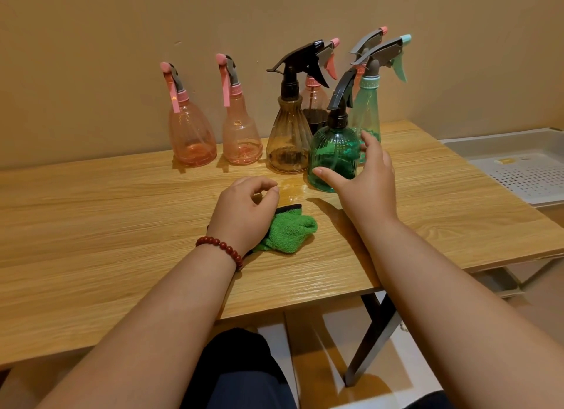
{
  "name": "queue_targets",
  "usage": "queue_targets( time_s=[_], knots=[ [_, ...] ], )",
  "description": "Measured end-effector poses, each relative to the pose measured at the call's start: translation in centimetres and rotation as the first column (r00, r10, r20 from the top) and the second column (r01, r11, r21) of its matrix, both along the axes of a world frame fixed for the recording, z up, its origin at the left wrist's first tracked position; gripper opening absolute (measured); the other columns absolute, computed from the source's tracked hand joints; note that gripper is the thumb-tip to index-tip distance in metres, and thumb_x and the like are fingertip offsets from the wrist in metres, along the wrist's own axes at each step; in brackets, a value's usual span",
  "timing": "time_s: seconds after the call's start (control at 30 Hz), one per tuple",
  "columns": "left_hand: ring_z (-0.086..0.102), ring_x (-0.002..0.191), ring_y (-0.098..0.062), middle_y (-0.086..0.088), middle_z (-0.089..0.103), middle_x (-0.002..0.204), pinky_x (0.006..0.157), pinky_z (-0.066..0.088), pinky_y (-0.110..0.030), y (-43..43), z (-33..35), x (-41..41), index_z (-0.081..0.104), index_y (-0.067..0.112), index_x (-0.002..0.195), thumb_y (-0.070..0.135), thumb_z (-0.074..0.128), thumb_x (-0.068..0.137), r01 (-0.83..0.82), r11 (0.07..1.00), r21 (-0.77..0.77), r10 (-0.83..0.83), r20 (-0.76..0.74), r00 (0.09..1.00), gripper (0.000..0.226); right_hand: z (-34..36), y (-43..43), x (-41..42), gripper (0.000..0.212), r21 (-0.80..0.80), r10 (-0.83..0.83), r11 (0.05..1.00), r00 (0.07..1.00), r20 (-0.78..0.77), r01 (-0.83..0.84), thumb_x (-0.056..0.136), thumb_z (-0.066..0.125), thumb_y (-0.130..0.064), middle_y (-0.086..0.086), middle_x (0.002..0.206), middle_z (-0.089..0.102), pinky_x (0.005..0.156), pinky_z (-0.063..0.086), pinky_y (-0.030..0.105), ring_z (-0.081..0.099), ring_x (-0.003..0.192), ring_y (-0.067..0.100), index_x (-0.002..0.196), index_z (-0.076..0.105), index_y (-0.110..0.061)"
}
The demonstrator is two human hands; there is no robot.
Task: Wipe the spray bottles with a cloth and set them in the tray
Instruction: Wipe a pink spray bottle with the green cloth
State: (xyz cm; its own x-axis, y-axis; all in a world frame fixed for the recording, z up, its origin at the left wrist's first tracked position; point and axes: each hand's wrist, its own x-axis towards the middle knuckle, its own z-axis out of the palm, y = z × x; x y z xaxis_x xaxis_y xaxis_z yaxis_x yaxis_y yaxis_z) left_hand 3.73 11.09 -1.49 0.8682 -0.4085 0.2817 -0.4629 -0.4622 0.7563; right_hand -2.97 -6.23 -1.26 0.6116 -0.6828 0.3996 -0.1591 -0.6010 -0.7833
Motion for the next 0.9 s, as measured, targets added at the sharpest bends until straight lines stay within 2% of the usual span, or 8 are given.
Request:
queue_targets(
  time_s=[0.1,0.23,0.33,0.47,0.53,0.63,0.77,0.9],
  knots=[
    [0.060,0.100,-0.009,0.008,0.059,0.109,0.086,0.047,-0.025,0.1,0.1,-0.1,0.068,0.024,0.106,0.028,0.054,0.095,-0.003,1.000,-0.007,0.003,-0.010,1.000,0.018,0.2,0.4,-0.8,0.082,-0.043,-0.010,0.999,0.998,0.060,0.013,0.074,0.076,-0.049,0.002,0.142,0.043,0.107,0.032,0.030,0.035,0.134,0.021,0.142,0.039,-0.020],
    [0.059,0.099,-0.008,0.007,0.061,0.110,0.083,0.046,-0.023,0.1,0.1,-0.1,0.068,0.024,0.105,0.028,0.054,0.095,-0.018,1.000,-0.006,0.018,-0.006,1.000,0.018,0.5,1.5,-1.4,0.061,-0.222,0.038,0.975,0.992,0.120,-0.010,0.078,0.075,-0.043,0.002,0.129,0.054,0.099,0.028,0.019,0.044,0.124,0.019,0.128,0.055,-0.016],
    [0.062,0.099,-0.010,0.008,0.061,0.106,0.087,0.051,-0.029,0.2,0.2,-0.3,0.070,0.023,0.104,0.025,0.054,0.094,-0.041,0.997,-0.067,0.041,0.007,0.999,0.019,0.3,2.1,-1.3,0.044,-0.356,0.124,0.931,0.989,0.082,-0.087,0.082,0.070,-0.041,0.002,0.114,0.062,0.094,0.035,0.022,0.053,0.112,0.020,0.116,0.063,-0.013],
    [0.054,0.099,-0.005,0.008,0.060,0.107,0.080,0.040,-0.013,1.0,0.7,-0.5,0.070,0.021,0.107,0.022,0.053,0.094,-0.078,0.996,-0.034,0.081,0.105,0.991,0.021,-0.1,3.4,-1.2,0.026,-0.494,0.201,0.851,0.980,-0.011,-0.180,0.089,0.063,-0.031,0.002,0.102,0.065,0.086,0.040,0.028,0.056,0.101,0.023,0.106,0.067,-0.011],
    [0.053,0.102,-0.005,0.007,0.059,0.111,0.085,0.039,-0.018,1.8,1.1,-0.1,0.068,0.021,0.110,0.024,0.053,0.094,-0.098,0.995,0.006,0.096,0.126,0.987,0.022,0.2,4.3,-1.2,0.025,-0.490,0.244,0.837,0.968,-0.065,-0.244,0.090,0.061,-0.032,0.001,0.102,0.065,0.084,0.043,0.031,0.057,0.101,0.023,0.104,0.068,-0.012],
    [0.054,0.110,-0.009,0.004,0.058,0.122,0.091,0.044,-0.027,3.6,1.7,0.8,0.064,0.021,0.119,0.029,0.052,0.095,-0.129,0.991,0.042,0.124,0.101,0.987,0.028,1.2,5.7,-1.4,0.035,-0.376,0.379,0.817,0.899,-0.219,-0.436,0.092,0.055,-0.046,-0.005,0.109,0.065,0.089,0.045,0.031,0.055,0.108,0.014,0.110,0.068,-0.019],
    [0.050,0.119,-0.013,0.002,0.052,0.133,0.093,0.038,-0.026,6.6,1.9,2.7,0.055,0.022,0.130,0.030,0.052,0.096,-0.184,0.975,0.121,0.170,0.119,0.978,0.035,1.0,7.2,-1.5,0.052,-0.363,0.462,0.664,0.741,-0.487,-0.653,0.088,0.051,-0.060,-0.011,0.127,0.058,0.098,0.042,0.036,0.045,0.119,0.012,0.129,0.058,-0.029],
    [0.047,0.124,-0.016,0.000,0.047,0.138,0.094,0.038,-0.029,9.0,1.8,4.9,0.049,0.025,0.136,0.033,0.053,0.096,-0.202,0.965,0.169,0.191,0.078,0.979,0.041,0.3,8.4,-1.2,0.042,-0.402,0.459,0.642,0.747,-0.481,-0.653,0.091,0.057,-0.046,-0.008,0.119,0.058,0.094,0.041,0.033,0.045,0.111,0.014,0.128,0.060,-0.028]
  ],
)
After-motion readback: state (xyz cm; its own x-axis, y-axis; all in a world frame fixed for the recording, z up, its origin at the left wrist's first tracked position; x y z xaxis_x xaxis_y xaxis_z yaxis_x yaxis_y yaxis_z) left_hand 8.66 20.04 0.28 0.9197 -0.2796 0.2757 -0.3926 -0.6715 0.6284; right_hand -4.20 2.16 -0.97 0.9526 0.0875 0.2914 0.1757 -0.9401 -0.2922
